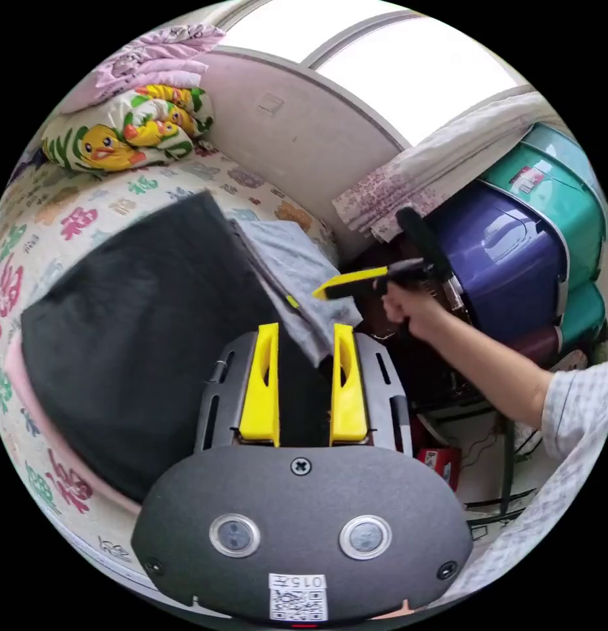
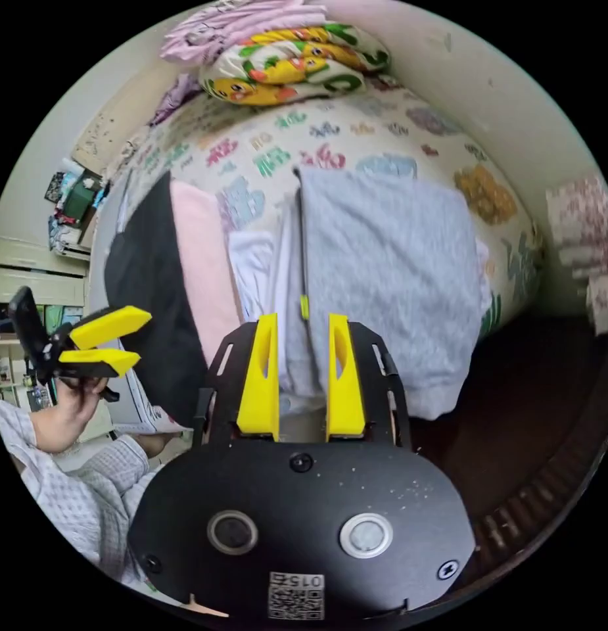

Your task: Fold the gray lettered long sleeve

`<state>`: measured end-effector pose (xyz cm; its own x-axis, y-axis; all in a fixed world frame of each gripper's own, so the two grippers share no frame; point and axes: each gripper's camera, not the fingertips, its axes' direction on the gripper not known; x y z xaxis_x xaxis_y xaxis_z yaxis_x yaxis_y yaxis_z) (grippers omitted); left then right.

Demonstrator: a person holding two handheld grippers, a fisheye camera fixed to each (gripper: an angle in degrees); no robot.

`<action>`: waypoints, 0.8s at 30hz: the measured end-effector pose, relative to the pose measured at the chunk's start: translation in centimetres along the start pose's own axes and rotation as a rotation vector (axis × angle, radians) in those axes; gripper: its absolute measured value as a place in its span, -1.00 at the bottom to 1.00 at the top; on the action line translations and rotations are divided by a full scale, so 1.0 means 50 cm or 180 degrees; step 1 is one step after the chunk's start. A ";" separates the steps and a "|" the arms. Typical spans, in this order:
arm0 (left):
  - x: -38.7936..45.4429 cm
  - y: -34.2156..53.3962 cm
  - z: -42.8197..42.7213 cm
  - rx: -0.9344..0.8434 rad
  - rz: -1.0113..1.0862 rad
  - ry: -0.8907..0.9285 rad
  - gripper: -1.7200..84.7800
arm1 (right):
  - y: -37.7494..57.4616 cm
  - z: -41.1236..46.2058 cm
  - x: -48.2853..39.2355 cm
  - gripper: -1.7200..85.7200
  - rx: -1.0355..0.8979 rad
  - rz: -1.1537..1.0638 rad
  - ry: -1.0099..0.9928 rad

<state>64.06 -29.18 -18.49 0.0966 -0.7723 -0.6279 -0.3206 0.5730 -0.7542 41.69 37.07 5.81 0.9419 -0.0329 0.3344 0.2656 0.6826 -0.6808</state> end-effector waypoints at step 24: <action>-0.097 0.130 0.283 -0.0602 -0.1333 0.0126 -0.90 | 0.286 0.000 -0.067 -0.87 0.0057 -0.0153 0.0754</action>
<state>74.83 -17.85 -23.05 0.2196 -0.9387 -0.2658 -0.4282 0.1520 -0.8908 42.31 46.95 -5.02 0.9508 -0.2346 0.2023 0.3095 0.6890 -0.6554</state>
